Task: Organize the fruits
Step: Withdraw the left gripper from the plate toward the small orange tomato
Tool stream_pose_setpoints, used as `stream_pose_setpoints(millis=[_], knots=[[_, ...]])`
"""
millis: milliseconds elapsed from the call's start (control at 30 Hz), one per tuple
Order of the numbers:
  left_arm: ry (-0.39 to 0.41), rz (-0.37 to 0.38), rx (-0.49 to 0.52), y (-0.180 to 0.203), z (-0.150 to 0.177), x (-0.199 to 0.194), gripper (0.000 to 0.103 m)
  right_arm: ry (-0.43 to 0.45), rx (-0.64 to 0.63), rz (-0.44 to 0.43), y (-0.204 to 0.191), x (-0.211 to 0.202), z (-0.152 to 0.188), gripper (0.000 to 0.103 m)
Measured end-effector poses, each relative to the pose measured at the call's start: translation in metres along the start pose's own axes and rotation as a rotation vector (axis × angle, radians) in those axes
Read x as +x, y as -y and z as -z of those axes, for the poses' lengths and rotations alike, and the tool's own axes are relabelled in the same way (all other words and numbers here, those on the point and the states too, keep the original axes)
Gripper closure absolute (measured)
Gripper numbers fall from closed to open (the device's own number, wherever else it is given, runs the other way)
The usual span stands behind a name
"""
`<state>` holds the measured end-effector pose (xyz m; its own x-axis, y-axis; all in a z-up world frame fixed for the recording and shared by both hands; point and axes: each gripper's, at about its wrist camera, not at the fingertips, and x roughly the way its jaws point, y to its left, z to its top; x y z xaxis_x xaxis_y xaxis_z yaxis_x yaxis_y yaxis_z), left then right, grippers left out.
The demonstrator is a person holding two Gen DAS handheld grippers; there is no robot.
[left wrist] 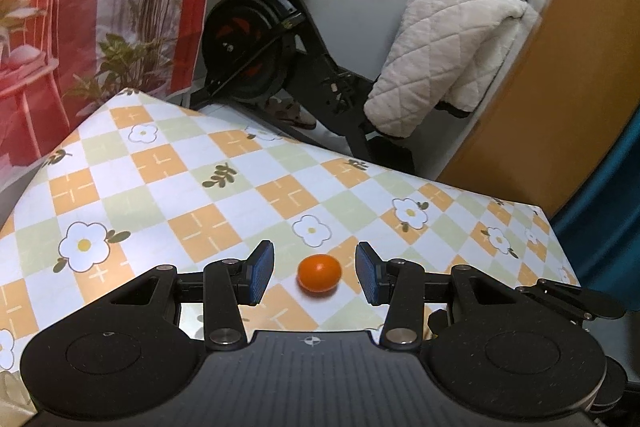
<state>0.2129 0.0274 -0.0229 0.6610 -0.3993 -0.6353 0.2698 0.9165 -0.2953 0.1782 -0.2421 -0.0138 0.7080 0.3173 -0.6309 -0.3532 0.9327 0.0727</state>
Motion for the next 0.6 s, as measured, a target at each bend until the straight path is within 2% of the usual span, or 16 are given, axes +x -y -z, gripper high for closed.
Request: stream_pose_setpoints(millis=[433,600], knots=[[-0.056,0.033,-0.061,-0.016,-0.001,0.037,0.056,-0.066,-0.109,-0.030,-0.009,0.053,-0.018,0.063],[-0.105,0.069,-0.110,-0.024,0.002,0.058,0.056,-0.114,-0.173,-0.052,-0.017,0.079,-0.023,0.063]])
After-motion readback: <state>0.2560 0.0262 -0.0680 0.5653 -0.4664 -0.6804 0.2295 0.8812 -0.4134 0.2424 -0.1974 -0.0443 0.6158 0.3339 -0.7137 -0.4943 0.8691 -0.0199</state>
